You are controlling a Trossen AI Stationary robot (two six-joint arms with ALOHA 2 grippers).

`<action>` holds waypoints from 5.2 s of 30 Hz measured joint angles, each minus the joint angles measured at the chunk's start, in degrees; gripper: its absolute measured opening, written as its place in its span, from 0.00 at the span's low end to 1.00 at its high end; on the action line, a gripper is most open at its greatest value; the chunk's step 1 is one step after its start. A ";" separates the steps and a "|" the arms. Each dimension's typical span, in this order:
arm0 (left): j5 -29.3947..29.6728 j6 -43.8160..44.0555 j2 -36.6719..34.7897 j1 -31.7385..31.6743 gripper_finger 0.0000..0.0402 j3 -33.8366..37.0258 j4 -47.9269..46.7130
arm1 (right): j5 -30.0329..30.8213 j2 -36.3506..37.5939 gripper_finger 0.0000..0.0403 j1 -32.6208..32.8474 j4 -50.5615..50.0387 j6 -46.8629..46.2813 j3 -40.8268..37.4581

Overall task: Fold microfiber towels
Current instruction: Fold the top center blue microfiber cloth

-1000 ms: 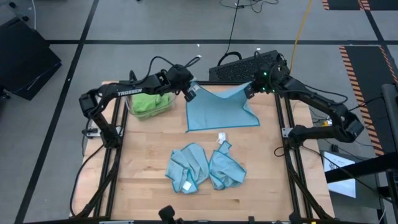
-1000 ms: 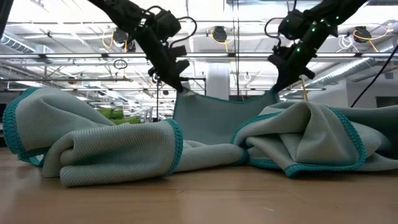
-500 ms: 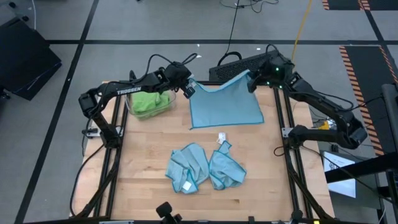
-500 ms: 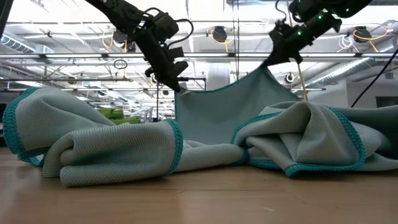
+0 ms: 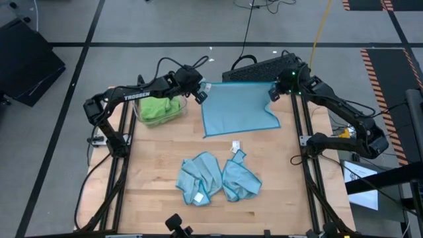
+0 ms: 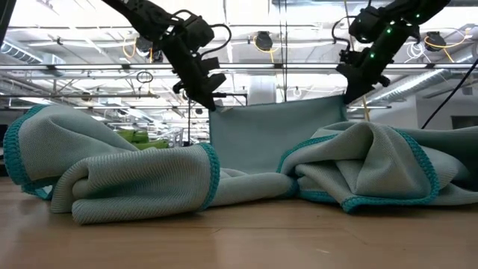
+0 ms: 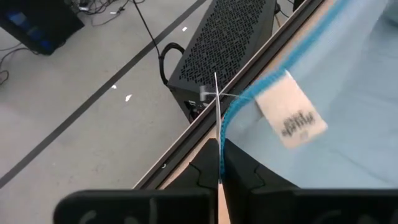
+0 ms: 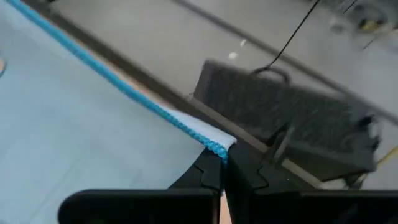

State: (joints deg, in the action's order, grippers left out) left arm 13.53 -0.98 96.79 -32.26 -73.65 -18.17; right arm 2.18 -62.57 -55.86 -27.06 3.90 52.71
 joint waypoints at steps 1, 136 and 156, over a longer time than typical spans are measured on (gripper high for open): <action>-0.25 0.01 0.00 -0.02 0.01 0.00 0.00 | 0.76 0.00 0.00 0.00 2.05 0.87 0.00; -25.15 -0.64 2.73 6.72 0.41 3.89 -19.66 | -35.53 0.64 0.59 13.00 -8.32 -31.68 -24.86; -15.11 10.26 -1.68 14.70 0.26 3.83 0.21 | -25.78 -10.96 0.37 13.56 -4.92 -34.61 -8.48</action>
State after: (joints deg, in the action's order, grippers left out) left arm -1.58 9.28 95.11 -17.56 -69.82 -17.97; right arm -23.60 -73.52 -42.29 -31.99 -30.71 44.23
